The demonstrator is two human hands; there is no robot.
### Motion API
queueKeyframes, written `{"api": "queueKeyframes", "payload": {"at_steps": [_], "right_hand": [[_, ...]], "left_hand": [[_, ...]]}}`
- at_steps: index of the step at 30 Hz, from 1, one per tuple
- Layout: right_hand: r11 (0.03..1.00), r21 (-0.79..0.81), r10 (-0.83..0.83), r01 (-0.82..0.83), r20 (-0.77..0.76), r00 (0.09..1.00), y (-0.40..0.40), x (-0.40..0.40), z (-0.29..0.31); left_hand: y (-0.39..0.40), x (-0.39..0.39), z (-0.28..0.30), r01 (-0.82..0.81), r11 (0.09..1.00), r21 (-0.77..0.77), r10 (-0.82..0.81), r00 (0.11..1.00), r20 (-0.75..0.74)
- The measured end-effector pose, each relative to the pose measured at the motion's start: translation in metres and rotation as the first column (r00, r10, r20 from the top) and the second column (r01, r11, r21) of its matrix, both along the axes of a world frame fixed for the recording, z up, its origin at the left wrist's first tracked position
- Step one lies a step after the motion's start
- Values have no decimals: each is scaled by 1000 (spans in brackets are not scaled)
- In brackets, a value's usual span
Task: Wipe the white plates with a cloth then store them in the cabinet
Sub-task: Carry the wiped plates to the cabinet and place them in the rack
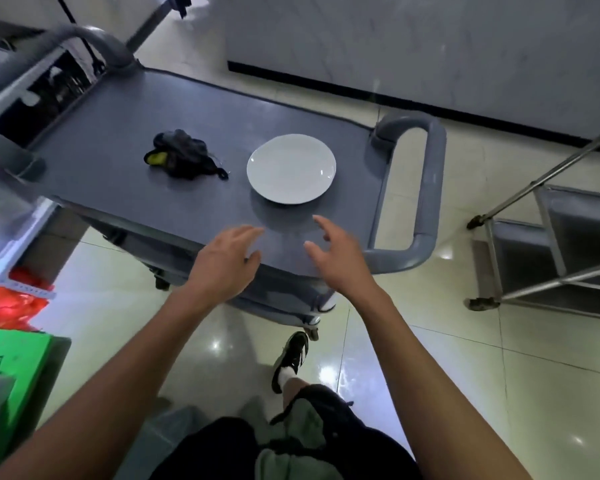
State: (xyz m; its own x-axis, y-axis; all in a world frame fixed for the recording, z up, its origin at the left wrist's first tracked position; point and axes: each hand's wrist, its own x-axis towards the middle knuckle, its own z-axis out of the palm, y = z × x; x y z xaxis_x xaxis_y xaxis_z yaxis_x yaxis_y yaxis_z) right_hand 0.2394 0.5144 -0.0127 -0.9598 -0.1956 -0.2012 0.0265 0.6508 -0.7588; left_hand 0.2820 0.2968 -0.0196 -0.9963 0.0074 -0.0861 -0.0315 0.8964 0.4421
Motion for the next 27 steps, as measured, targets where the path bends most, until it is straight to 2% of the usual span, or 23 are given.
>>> {"api": "queueKeyframes", "payload": {"at_steps": [6,10,15,21,23,27], "right_hand": [[985,-90,-142,149,87,986,-4,-89,-18],[965,-133,-216,227,88,972,-6,-117,-24],[948,-161,-251,276,161,955,-11,-144,-33],[915,-194,-315,353,201,927,-23,-168,-39],[904,-189,-342,384,220,913,-27,-174,-41],[869,-189,-403,458,269,875,-41,-180,-48]], "left_hand": [[-3,-79,6,30,998,-54,-31,999,-18],[0,-109,0,-1,1000,-27,1,1000,0],[-6,-153,-14,-2,1000,-20,3,999,45],[-22,-200,-46,103,987,-123,-73,972,224],[-30,-213,-56,112,989,-99,-81,958,274],[-46,-240,-69,27,1000,5,-27,947,320]]}}
